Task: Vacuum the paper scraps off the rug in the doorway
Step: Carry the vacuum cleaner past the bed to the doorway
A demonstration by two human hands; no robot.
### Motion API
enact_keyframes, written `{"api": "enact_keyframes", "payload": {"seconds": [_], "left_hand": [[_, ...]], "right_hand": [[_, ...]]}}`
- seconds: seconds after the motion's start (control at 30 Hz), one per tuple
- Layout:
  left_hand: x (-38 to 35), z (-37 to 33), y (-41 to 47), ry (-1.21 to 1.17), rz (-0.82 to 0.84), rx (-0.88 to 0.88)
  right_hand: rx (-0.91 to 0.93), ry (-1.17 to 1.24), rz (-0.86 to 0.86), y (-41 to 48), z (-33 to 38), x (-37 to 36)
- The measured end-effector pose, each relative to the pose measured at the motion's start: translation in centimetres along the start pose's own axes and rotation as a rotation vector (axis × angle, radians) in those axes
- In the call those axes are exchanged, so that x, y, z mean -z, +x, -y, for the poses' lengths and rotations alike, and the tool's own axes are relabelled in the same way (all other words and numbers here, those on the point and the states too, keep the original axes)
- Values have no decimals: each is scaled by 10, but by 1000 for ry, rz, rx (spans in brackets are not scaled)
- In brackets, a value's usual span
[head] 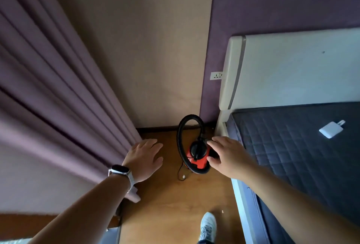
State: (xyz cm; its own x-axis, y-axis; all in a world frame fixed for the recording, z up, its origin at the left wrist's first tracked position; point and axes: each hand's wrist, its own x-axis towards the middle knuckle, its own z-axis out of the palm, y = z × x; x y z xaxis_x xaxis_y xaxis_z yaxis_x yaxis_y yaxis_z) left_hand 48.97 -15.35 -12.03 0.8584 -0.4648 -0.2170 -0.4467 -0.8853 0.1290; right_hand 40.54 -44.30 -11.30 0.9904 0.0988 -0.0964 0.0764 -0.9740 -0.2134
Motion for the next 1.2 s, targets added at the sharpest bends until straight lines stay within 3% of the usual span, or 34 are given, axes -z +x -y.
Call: {"api": "enact_keyframes", "payload": {"seconds": [0.2, 0.47, 0.7, 0.9, 1.2], "left_hand": [[-50, -5, 76, -99, 147, 107], [-177, 15, 150, -173, 349, 193], [-316, 40, 234, -361, 279, 332], [-445, 41, 291, -442, 255, 233], [-545, 29, 339, -462, 316, 269]], "right_hand": [[-56, 85, 147, 63, -59, -57], [-214, 255, 289, 109, -89, -182], [-233, 305, 356, 164, -118, -347], [-179, 357, 323, 184, -149, -492], [-25, 380, 292, 200, -173, -571]]}}
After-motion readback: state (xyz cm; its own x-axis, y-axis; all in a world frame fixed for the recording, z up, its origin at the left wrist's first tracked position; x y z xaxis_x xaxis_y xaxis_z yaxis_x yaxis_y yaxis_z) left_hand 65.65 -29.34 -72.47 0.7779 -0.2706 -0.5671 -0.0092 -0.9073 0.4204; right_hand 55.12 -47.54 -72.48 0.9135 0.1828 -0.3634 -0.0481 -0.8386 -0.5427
